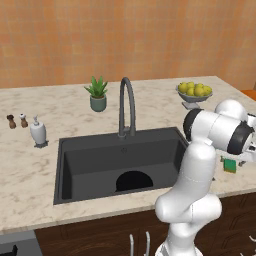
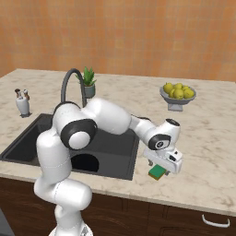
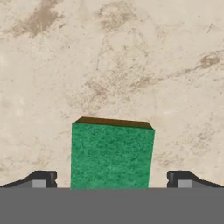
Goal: Pick the pan and sponge and place them into the sink. Then turn on the water.
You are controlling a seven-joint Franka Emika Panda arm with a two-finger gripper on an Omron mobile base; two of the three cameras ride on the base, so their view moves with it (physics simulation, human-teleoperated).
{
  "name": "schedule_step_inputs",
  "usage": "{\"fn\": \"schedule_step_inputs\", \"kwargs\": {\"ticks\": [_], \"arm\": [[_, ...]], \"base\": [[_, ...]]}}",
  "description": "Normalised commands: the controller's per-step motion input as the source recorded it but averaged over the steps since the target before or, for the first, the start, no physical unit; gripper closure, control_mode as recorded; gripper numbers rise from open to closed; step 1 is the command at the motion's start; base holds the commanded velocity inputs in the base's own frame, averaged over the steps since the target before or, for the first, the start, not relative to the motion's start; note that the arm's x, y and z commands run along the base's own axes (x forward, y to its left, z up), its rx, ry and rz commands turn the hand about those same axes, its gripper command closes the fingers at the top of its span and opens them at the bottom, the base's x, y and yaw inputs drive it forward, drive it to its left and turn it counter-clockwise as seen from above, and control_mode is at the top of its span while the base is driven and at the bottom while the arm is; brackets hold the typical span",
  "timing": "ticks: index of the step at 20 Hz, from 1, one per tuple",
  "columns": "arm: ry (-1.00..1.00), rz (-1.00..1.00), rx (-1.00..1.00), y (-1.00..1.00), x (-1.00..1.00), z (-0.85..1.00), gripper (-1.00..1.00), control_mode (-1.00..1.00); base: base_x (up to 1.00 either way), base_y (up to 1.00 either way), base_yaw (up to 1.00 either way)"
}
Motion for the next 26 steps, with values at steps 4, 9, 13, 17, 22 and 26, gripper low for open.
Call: {"fn": "schedule_step_inputs", "kwargs": {"ticks": [4, 9, 13, 17, 22, 26], "arm": [[-0.01, 0.00, 0.01, 0.01, 0.00, -0.25, -1.00, -1.00], [-0.03, 0.00, 0.00, 0.07, 0.00, -0.26, -1.00, -1.00], [0.00, 0.00, 0.00, 0.02, 0.00, -0.20, 1.00, -1.00], [-0.02, 0.01, -0.03, 0.12, -0.01, -0.05, 1.00, -1.00], [-0.15, 0.20, 0.00, 0.71, 0.00, 0.18, 1.00, -1.00], [-0.17, 0.38, -0.03, 1.00, 0.13, 0.35, 1.00, -1.00]], "base": [[0.00, 0.00, 0.00], [0.00, 0.00, 0.00], [0.00, 0.00, 0.00], [0.00, 0.00, 0.00], [0.00, 0.00, 0.00], [0.00, 0.00, 0.00]]}}
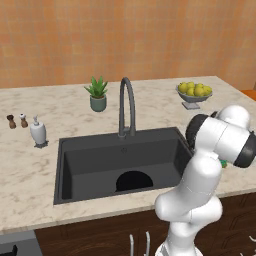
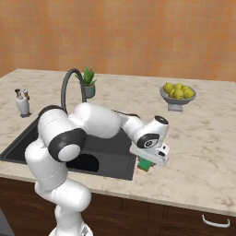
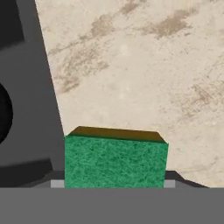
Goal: Pick the pan and sponge and place them into the sink. Then turn on the water.
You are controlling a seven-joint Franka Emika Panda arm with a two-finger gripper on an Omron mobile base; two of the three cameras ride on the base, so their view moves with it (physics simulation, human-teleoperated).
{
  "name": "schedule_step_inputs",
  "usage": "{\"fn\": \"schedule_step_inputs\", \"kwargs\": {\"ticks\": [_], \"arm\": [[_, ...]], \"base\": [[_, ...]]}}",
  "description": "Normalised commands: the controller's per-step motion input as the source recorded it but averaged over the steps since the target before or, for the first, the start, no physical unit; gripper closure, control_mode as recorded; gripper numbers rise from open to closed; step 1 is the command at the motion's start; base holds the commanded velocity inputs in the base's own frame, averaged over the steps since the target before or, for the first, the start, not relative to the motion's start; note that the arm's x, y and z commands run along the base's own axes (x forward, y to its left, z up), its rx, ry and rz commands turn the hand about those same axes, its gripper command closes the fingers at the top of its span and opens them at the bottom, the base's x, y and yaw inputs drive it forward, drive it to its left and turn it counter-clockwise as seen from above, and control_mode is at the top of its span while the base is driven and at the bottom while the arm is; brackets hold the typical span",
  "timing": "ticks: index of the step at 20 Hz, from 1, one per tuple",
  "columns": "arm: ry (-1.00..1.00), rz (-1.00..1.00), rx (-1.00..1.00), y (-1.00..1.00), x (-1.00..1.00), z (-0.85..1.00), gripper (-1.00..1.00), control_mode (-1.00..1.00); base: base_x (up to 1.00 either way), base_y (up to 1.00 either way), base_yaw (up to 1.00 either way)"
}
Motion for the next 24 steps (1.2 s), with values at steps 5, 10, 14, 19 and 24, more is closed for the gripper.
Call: {"fn": "schedule_step_inputs", "kwargs": {"ticks": [5, 10, 14, 19, 24], "arm": [[-0.08, 0.38, -0.06, 1.00, 0.19, 0.23, 1.00, -1.00], [0.00, 0.34, 0.01, 0.99, 0.28, 0.00, 1.00, -1.00], [0.01, 0.19, 0.00, 1.00, 0.32, -0.15, 1.00, -1.00], [0.06, 0.04, 0.00, 0.40, 0.76, -0.72, 1.00, -1.00], [0.00, 0.00, 0.00, 0.05, 0.58, -0.93, 1.00, -1.00]], "base": [[0.00, 0.00, 0.00], [0.00, 0.00, 0.00], [0.00, 0.00, 0.00], [0.00, 0.00, 0.00], [0.00, 0.00, 0.00]]}}
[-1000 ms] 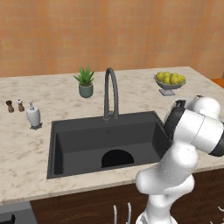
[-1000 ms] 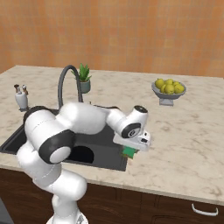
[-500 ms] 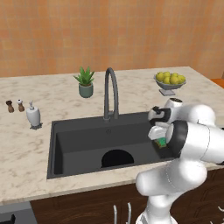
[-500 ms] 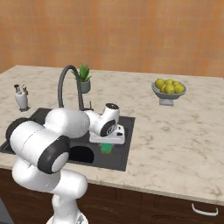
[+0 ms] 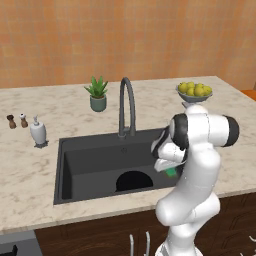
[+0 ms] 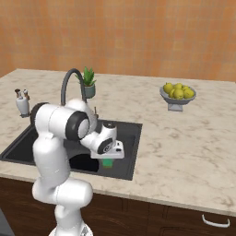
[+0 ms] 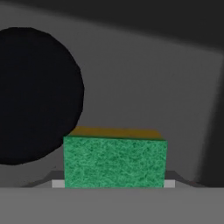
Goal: Pick the pan and sponge and place them into the sink. Then turn on the water.
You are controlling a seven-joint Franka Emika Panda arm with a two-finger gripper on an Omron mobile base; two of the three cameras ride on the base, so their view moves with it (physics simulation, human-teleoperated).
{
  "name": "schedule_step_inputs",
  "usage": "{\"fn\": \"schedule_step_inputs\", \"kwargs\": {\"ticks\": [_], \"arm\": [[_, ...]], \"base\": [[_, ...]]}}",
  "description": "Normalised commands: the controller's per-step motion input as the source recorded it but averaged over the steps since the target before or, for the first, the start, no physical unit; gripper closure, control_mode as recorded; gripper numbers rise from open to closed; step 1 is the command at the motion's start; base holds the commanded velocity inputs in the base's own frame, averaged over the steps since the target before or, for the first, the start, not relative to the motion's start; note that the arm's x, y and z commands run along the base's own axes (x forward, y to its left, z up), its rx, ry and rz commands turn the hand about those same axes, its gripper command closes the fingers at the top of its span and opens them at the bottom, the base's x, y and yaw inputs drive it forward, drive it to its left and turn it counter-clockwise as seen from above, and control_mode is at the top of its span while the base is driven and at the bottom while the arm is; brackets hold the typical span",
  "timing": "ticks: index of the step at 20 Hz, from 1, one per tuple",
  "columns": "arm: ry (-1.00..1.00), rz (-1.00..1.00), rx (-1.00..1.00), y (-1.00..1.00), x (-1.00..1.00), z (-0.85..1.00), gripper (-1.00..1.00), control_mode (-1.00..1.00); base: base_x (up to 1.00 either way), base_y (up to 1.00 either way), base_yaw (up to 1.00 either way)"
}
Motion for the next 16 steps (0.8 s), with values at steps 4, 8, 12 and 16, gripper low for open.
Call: {"fn": "schedule_step_inputs", "kwargs": {"ticks": [4, 8, 12, 16], "arm": [[0.00, 0.00, 0.00, 0.00, 0.53, -0.57, 1.00, -1.00], [0.00, 0.00, 0.00, 0.00, 0.53, -0.55, 1.00, -1.00], [0.00, 0.00, 0.00, 0.00, 0.46, -0.62, 1.00, -1.00], [0.00, 0.00, 0.00, 0.00, 0.46, -0.58, 1.00, -1.00]], "base": [[0.00, 0.00, 0.00], [0.00, 0.00, 0.00], [0.00, 0.00, 0.00], [0.00, 0.00, 0.00]]}}
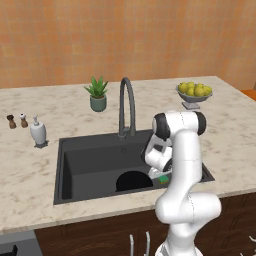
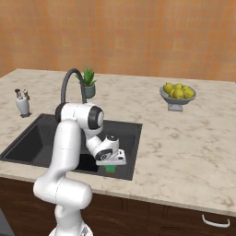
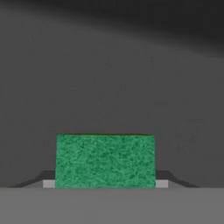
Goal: Pick the pan and sponge and place them into the sink. Then turn on the water.
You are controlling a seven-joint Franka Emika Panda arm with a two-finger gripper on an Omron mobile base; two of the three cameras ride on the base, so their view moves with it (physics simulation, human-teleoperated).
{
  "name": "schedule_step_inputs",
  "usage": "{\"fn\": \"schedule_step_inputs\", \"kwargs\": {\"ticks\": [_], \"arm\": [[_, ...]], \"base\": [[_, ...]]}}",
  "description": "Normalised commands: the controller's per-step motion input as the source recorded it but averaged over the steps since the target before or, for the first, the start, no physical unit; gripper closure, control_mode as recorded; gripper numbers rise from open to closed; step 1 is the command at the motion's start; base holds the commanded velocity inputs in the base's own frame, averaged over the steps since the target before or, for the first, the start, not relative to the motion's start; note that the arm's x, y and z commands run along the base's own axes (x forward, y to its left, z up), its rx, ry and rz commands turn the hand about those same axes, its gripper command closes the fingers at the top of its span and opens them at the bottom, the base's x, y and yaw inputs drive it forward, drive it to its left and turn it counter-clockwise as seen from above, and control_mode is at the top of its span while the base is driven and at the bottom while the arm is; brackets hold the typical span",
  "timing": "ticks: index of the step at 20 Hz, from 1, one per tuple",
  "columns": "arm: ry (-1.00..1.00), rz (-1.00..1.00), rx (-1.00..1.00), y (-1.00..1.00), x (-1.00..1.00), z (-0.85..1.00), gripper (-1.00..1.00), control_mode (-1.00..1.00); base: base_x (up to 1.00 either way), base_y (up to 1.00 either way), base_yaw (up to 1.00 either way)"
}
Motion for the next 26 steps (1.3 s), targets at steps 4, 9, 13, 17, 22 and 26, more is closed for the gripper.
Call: {"fn": "schedule_step_inputs", "kwargs": {"ticks": [4, 9, 13, 17, 22, 26], "arm": [[0.00, 0.00, -0.03, 0.03, 0.31, -0.51, 1.00, -1.00], [0.00, 0.00, -0.02, 0.04, 0.07, -0.11, 1.00, -1.00], [0.00, 0.00, 0.00, 0.19, 0.00, 0.13, -1.00, -1.00], [0.00, 0.00, -0.03, 0.13, -0.01, 0.71, -1.00, -1.00], [0.01, 0.00, 0.00, 0.01, -0.09, 1.00, -1.00, -1.00], [0.00, 0.00, 0.00, 0.00, -0.20, 1.00, -1.00, -1.00]], "base": [[0.00, 0.00, 0.00], [0.00, 0.00, 0.00], [0.00, 0.00, 0.00], [0.00, 0.00, 0.00], [0.00, 0.00, 0.00], [0.00, 0.00, 0.00]]}}
